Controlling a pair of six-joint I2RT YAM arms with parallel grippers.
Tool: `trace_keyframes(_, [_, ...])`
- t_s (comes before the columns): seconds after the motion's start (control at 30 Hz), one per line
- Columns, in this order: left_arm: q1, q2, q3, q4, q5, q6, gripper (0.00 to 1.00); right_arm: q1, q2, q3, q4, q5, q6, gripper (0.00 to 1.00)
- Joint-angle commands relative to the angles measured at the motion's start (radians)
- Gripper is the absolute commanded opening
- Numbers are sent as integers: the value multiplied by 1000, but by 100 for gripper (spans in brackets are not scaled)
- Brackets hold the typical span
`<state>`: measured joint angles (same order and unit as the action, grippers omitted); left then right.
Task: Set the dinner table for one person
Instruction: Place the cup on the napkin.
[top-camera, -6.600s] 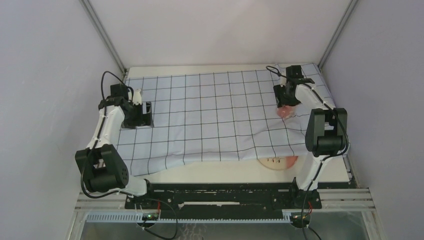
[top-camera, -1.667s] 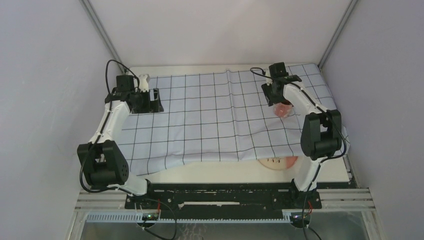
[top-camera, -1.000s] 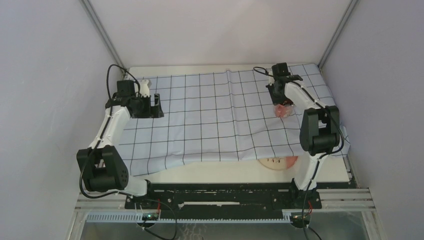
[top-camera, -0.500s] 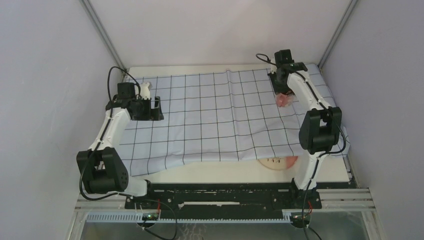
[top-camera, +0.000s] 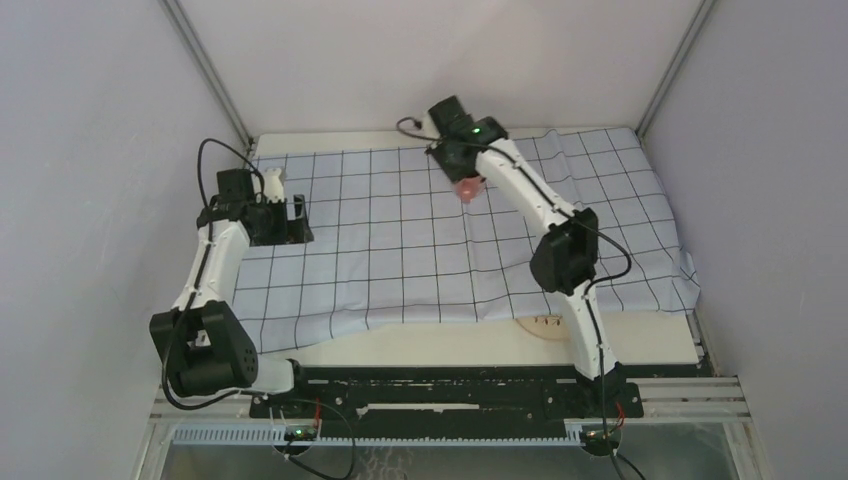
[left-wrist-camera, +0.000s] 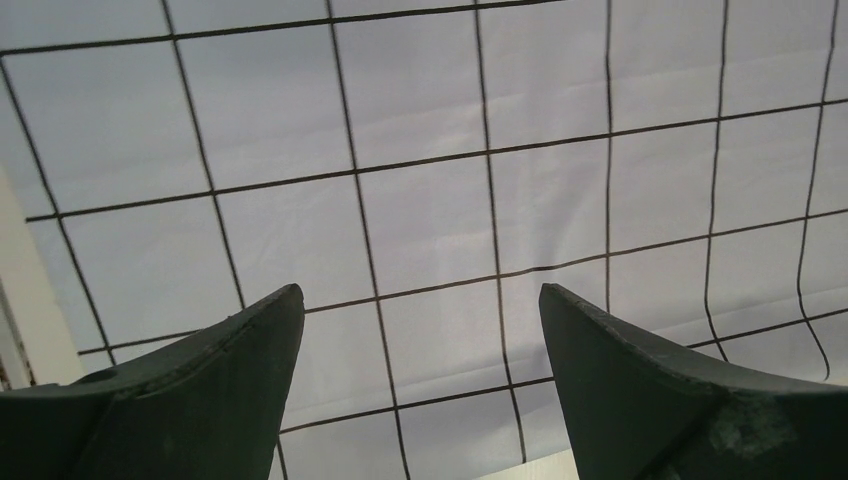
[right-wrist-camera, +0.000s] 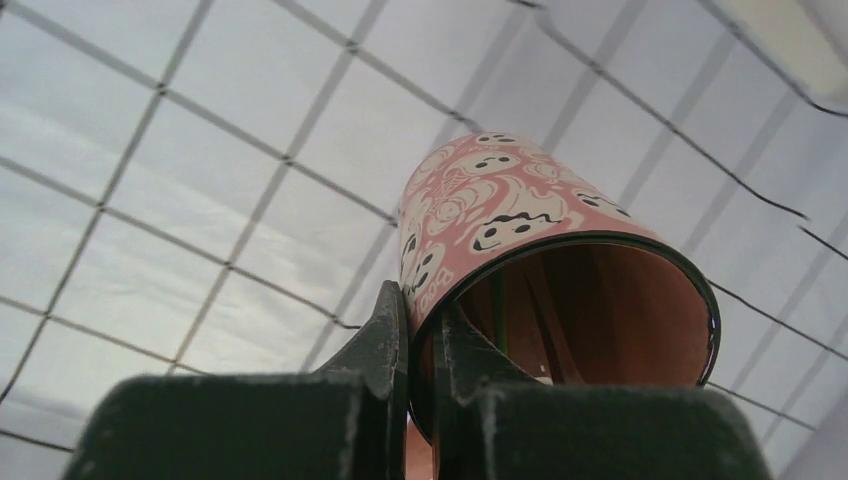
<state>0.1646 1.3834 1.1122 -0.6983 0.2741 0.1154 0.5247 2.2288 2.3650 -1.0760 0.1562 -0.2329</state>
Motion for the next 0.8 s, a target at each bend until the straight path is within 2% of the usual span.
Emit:
trace_keyframes(0.0, [75,-26,1,-25,40,37,92,101,16,64,11,54,-37,0])
trace_keyframes(0.17, [82,-76,-40,-25,18,64,92,181,48,53,41,43,-35,0])
trace_keyframes(0.33, [85,-110,-63,-29,10,74,92,238,91,119,47,65,-59,0])
trace_keyframes(0.47, [86,-108,-76,-27,11,77,92,245,106,135,55,62,-59,0])
trace_keyframes(0.77, [87,-104,-89,-32,12,85,92,220,119,53,89,27,-29,0])
